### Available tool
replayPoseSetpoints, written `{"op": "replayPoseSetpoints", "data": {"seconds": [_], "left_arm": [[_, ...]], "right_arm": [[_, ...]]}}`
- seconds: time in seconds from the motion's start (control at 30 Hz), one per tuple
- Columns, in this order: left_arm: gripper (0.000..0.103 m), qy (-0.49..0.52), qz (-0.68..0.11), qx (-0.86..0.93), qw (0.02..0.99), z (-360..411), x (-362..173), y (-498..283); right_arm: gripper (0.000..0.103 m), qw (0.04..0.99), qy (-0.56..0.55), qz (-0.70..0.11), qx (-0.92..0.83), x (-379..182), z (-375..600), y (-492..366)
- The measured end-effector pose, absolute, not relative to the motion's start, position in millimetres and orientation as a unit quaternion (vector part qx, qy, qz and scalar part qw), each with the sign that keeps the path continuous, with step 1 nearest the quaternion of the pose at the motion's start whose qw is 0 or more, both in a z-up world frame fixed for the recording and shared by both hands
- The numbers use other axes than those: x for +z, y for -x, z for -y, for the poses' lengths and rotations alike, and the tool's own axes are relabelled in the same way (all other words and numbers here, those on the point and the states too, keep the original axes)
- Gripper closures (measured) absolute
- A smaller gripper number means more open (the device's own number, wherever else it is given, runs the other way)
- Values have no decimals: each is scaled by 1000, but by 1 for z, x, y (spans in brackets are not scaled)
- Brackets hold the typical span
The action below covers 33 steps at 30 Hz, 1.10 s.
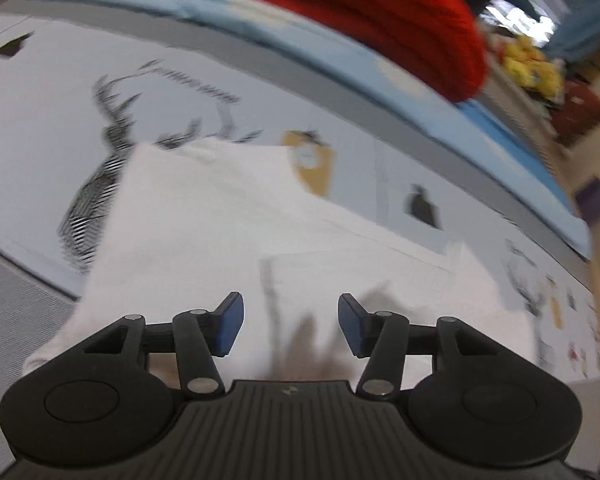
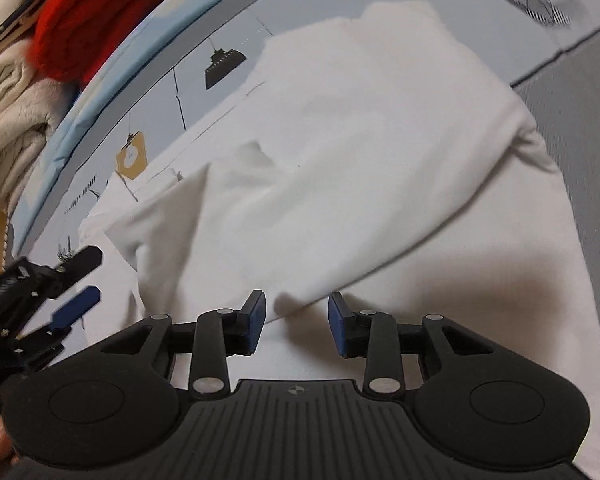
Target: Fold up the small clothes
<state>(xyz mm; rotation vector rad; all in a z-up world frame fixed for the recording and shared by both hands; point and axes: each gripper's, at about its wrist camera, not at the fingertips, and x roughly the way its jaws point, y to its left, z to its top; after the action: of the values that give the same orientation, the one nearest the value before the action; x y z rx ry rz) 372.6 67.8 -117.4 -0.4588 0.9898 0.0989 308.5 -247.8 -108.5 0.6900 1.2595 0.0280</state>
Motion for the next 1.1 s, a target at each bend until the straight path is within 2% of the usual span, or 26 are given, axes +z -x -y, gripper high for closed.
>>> {"op": "replayPoseSetpoints", "data": {"seconds": [0.23,0.3,0.33,0.37,0.43,0.53,0.6,0.67,0.7,0.77,0.87,0.93,1.1], "left_arm": [[58,277,-485,47,828,-85,-144,-379],[69,275,-488,44,827,-84,-150,-380],[93,267,-488,38,830,-82,-150,-381],[101,263,-492,26,830,-81,-149,-383],[101,278,-471,63,834,-92,-133,-372],[101,301,-400,126,856,-115,-93,-338],[100,289,-401,150,856,-119,-90,-324],[99,317,-442,159,824,-128,-107,-318],[96,346,-461,159,801,-135,-118,-317],[83,391,-480,164,768,-150,-134,-314],[69,434,-471,168,749,-173,-142,-313],[65,450,-460,163,748,-183,-144,-318],[66,472,-454,149,741,-193,-156,-330]], "right_arm": [[65,743,-332,-581,8,-108,256,-309],[65,741,-336,-581,2,-110,259,-310],[65,741,-337,-581,1,-111,259,-311],[65,740,-338,-582,0,-111,260,-311],[65,739,-343,-580,-5,-112,262,-311],[65,741,-350,-573,-19,-110,267,-312],[65,741,-358,-567,-26,-109,269,-312],[65,742,-362,-564,-34,-108,271,-312],[65,742,-364,-562,-37,-108,272,-312],[65,742,-366,-559,-51,-110,273,-312],[65,739,-373,-558,-65,-112,276,-311],[65,738,-376,-555,-69,-112,279,-310],[65,743,-389,-536,-97,-110,298,-313]]}}
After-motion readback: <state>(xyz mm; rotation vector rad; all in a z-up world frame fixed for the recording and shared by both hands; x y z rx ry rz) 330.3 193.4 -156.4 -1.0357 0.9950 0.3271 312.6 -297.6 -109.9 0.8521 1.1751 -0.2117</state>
